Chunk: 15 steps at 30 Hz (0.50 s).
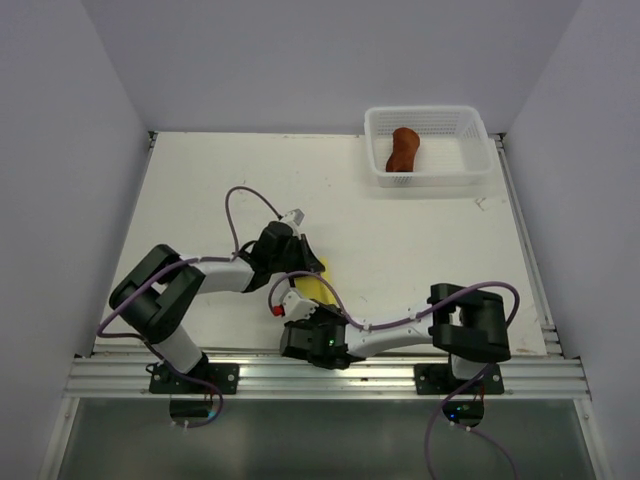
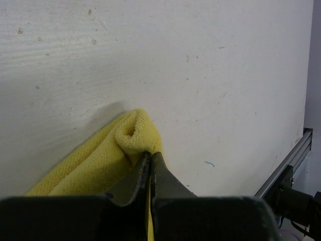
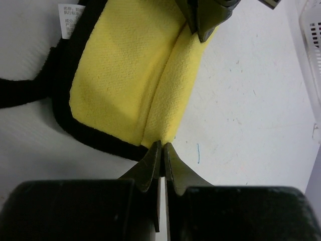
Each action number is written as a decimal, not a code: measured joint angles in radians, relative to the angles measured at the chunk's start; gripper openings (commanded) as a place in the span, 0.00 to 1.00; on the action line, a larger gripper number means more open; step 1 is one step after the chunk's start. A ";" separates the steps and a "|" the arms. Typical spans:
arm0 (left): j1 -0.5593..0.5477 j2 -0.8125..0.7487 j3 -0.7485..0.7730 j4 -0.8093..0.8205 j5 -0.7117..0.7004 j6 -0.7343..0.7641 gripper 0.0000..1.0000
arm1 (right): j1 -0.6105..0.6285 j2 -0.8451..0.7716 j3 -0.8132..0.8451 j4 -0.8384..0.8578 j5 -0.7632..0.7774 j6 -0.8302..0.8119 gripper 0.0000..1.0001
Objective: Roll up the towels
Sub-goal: Roll the towel
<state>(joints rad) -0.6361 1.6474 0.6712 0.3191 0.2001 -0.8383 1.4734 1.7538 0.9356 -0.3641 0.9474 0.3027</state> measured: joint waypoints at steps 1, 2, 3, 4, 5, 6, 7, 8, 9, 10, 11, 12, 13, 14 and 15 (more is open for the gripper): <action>0.000 -0.004 -0.009 0.011 0.003 -0.001 0.00 | 0.006 0.010 0.006 -0.007 0.006 -0.007 0.00; 0.001 -0.010 -0.018 0.019 0.003 -0.002 0.00 | 0.013 0.023 0.013 -0.015 0.012 -0.012 0.00; 0.001 -0.018 -0.027 0.026 0.003 -0.005 0.00 | 0.018 0.033 0.018 -0.020 0.015 -0.017 0.00; 0.001 -0.025 -0.037 0.032 0.004 -0.006 0.00 | 0.026 0.046 0.025 -0.029 0.024 -0.022 0.00; 0.001 -0.032 -0.046 0.039 0.005 -0.007 0.00 | 0.034 0.058 0.032 -0.039 0.032 -0.026 0.00; 0.001 -0.039 -0.053 0.042 0.006 -0.008 0.00 | 0.040 0.070 0.039 -0.046 0.037 -0.030 0.00; 0.001 -0.042 -0.060 0.048 0.007 -0.008 0.00 | 0.047 0.082 0.048 -0.055 0.043 -0.035 0.00; 0.001 -0.046 -0.070 0.060 0.008 -0.007 0.00 | 0.054 0.095 0.057 -0.063 0.050 -0.038 0.00; 0.001 -0.051 -0.081 0.069 0.009 -0.008 0.00 | 0.060 0.108 0.068 -0.076 0.056 -0.042 0.00; 0.002 -0.055 -0.090 0.076 0.009 -0.007 0.00 | 0.065 0.119 0.077 -0.083 0.058 -0.045 0.00; 0.002 -0.060 -0.100 0.084 0.009 -0.008 0.00 | 0.071 0.131 0.088 -0.093 0.061 -0.050 0.00; 0.002 -0.066 -0.107 0.085 0.009 -0.007 0.00 | 0.076 0.143 0.099 -0.103 0.064 -0.054 0.00; 0.003 -0.070 -0.113 0.086 0.009 -0.007 0.00 | 0.081 0.156 0.111 -0.113 0.066 -0.058 0.00; 0.005 -0.074 -0.118 0.087 0.009 -0.007 0.00 | 0.086 0.168 0.123 -0.120 0.072 -0.062 0.00; 0.006 -0.079 -0.125 0.092 0.009 -0.007 0.00 | 0.090 0.181 0.133 -0.128 0.078 -0.065 0.00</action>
<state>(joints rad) -0.6300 1.5684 0.5465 0.4107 0.2092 -0.8452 1.5639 1.9350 1.0687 -0.4919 1.0252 0.2379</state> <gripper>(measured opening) 0.013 0.043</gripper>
